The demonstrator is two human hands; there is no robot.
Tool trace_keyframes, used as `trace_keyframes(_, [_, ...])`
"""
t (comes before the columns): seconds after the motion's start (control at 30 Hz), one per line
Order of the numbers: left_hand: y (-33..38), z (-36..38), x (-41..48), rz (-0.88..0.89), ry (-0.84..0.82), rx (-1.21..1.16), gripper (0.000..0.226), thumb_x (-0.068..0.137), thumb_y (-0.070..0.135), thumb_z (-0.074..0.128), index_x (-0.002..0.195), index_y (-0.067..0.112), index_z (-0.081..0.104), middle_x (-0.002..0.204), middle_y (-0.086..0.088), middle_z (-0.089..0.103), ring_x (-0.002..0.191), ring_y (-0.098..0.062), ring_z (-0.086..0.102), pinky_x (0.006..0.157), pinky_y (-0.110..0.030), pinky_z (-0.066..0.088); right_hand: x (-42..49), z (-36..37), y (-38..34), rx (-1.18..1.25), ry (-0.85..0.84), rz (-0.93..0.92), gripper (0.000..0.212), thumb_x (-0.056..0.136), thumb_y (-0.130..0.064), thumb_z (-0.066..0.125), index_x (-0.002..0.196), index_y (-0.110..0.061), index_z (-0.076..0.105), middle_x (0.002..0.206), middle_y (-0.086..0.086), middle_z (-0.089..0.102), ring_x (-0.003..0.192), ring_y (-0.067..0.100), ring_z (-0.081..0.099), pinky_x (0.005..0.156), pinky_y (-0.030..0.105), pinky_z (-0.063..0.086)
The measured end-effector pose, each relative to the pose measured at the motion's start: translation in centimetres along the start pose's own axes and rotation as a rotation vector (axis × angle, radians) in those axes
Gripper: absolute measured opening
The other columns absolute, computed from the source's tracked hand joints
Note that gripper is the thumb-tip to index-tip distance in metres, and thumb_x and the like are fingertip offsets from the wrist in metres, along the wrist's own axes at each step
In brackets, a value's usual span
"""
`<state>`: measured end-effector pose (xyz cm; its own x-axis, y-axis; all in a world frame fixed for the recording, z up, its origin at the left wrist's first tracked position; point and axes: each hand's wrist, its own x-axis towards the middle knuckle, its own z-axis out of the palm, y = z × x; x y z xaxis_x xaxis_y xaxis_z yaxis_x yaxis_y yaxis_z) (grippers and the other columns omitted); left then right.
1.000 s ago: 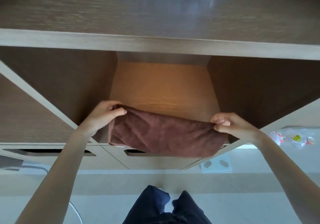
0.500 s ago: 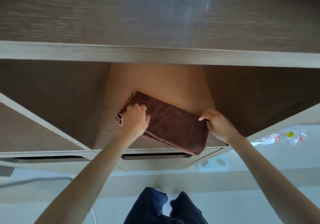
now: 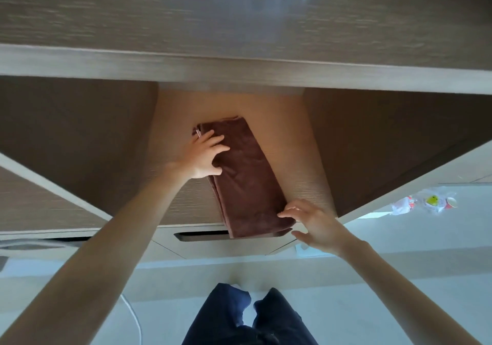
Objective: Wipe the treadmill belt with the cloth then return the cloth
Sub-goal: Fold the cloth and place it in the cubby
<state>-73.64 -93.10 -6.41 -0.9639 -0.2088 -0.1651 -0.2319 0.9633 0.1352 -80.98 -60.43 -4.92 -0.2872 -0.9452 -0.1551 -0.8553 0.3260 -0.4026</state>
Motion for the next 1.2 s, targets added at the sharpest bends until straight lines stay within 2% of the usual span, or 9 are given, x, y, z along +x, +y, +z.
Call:
trace_keyframes(0.1, [3.8, 1.8, -4.5, 0.130, 0.319, 0.001, 0.040, 0.075, 0.020, 0.068, 0.114, 0.016, 0.059, 0.126, -0.007, 0.054, 0.121, -0.027, 0.044, 0.100, -0.042, 0.036, 0.1, 0.2, -0.2, -0.161, 0.075, -0.106, 0.046, 0.058, -0.010, 0.086, 0.099, -0.015, 0.066, 0.103, 0.002, 0.061, 0.089, 0.018, 0.061, 0.071, 0.026, 0.052])
trace_keyframes(0.17, [7.1, 4.0, -8.5, 0.246, 0.438, -0.098, 0.026, 0.073, 0.023, 0.065, 0.098, 0.017, 0.060, 0.106, -0.001, 0.059, 0.102, -0.022, 0.053, 0.084, -0.034, 0.040, -0.1, 0.6, -0.2, -0.244, 0.086, -0.133, 0.051, 0.051, -0.013, 0.089, 0.095, -0.015, 0.064, 0.101, 0.004, 0.060, 0.087, 0.020, 0.060, 0.069, 0.025, 0.049])
trace_keyframes(0.33, [10.9, 8.0, -12.4, 0.175, 0.359, -0.024, 0.054, 0.063, 0.046, 0.074, 0.104, 0.014, 0.059, 0.113, -0.003, 0.059, 0.106, -0.023, 0.054, 0.082, -0.034, 0.043, 0.8, 1.1, 0.2, -0.322, 0.218, -0.247, 0.028, 0.062, -0.007, 0.080, 0.083, -0.013, 0.063, 0.092, 0.002, 0.062, 0.080, 0.021, 0.060, 0.072, 0.030, 0.051])
trace_keyframes(0.43, [11.4, 8.8, -11.8, 0.132, 0.429, 0.053, 0.048, 0.063, 0.026, 0.075, 0.106, 0.011, 0.060, 0.113, -0.008, 0.060, 0.103, -0.028, 0.057, 0.082, -0.037, 0.046, 1.5, 0.6, 0.3, -0.353, 0.205, -0.308, 0.022, 0.067, -0.012, 0.079, 0.084, -0.015, 0.066, 0.087, 0.000, 0.063, 0.077, 0.020, 0.061, 0.072, 0.030, 0.051])
trace_keyframes(0.57, [11.4, 9.4, -11.2, 0.158, 0.627, 0.112, 0.029, 0.081, -0.001, 0.047, 0.102, 0.011, 0.063, 0.105, -0.011, 0.064, 0.093, -0.029, 0.061, 0.080, -0.037, 0.048, 1.3, 0.4, 0.6, -0.390, 0.155, -0.279, 0.039, 0.060, -0.015, 0.083, 0.095, -0.018, 0.067, 0.092, 0.001, 0.062, 0.082, 0.020, 0.061, 0.073, 0.030, 0.051])
trace_keyframes(0.8, [10.8, 7.3, -12.5, 0.153, 0.425, -0.121, 0.056, 0.042, 0.010, 0.082, 0.094, 0.010, 0.064, 0.104, -0.005, 0.066, 0.097, -0.024, 0.063, 0.079, -0.032, 0.052, 1.2, 0.2, -0.4, -0.359, 0.260, -0.257, 0.033, 0.051, 0.001, 0.078, 0.079, -0.011, 0.066, 0.072, 0.001, 0.062, 0.065, 0.022, 0.061, 0.061, 0.028, 0.051])
trace_keyframes(0.93, [10.5, 6.7, -13.6, 0.146, 0.441, -0.175, 0.045, 0.049, 0.015, 0.078, 0.092, 0.011, 0.064, 0.105, -0.002, 0.067, 0.102, -0.021, 0.063, 0.084, -0.031, 0.050, 0.4, -0.5, -1.1, -0.122, 0.314, -0.198, 0.025, 0.057, 0.004, 0.079, 0.074, -0.010, 0.066, 0.068, -0.002, 0.064, 0.058, 0.017, 0.060, 0.061, 0.020, 0.045])
trace_keyframes(1.07, [11.3, 7.3, -14.5, 0.085, 0.411, -0.141, 0.048, 0.058, 0.035, 0.079, 0.096, 0.011, 0.063, 0.111, -0.004, 0.063, 0.110, -0.022, 0.059, 0.096, -0.036, 0.046, 0.3, -1.3, -2.3, 0.103, 0.332, -0.185, 0.016, 0.068, -0.001, 0.077, 0.079, -0.009, 0.068, 0.075, -0.003, 0.068, 0.065, 0.010, 0.062, 0.065, 0.026, 0.051])
trace_keyframes(1.2, [12.8, 6.9, -14.2, -0.082, 0.440, -0.165, 0.051, 0.058, 0.047, 0.077, 0.089, 0.011, 0.059, 0.097, -0.004, 0.064, 0.096, -0.022, 0.062, 0.098, -0.043, 0.045, 1.5, -2.6, -3.5, 0.169, 0.315, -0.198, 0.014, 0.072, -0.004, 0.077, 0.081, -0.008, 0.068, 0.074, -0.001, 0.068, 0.065, 0.008, 0.060, 0.064, 0.028, 0.051])
